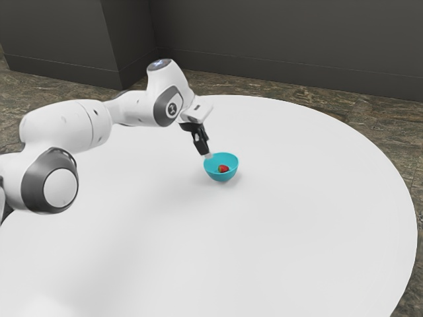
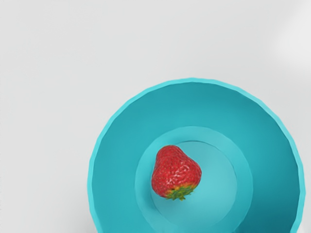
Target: Take strawberry from the bowl
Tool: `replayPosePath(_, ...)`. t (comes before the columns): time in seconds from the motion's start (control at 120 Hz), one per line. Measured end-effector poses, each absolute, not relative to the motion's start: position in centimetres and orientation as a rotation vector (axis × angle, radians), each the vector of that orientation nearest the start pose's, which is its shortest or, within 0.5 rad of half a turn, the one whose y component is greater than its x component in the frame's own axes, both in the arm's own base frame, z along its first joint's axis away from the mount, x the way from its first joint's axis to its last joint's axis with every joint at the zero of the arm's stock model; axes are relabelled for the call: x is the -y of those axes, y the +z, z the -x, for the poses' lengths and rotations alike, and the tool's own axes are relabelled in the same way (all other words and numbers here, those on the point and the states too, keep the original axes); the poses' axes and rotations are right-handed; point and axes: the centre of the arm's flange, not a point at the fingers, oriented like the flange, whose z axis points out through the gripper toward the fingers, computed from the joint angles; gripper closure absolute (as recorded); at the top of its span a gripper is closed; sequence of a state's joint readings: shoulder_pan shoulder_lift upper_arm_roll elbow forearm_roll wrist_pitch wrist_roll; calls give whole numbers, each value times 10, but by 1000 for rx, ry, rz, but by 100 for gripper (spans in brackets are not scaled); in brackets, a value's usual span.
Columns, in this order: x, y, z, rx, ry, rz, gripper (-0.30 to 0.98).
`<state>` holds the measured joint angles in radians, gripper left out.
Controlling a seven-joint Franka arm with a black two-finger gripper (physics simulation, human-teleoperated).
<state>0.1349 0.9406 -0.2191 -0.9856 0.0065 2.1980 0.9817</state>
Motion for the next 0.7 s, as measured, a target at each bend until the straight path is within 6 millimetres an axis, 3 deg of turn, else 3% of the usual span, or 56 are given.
replayPosePath(0.167,-2,326,-809,-1445,-562,2734,24)
replayPosePath(0.358,11,331,-812,-1459,-629,2713,30)
replayPosePath(0.7,22,283,-813,-1463,-624,2768,33)
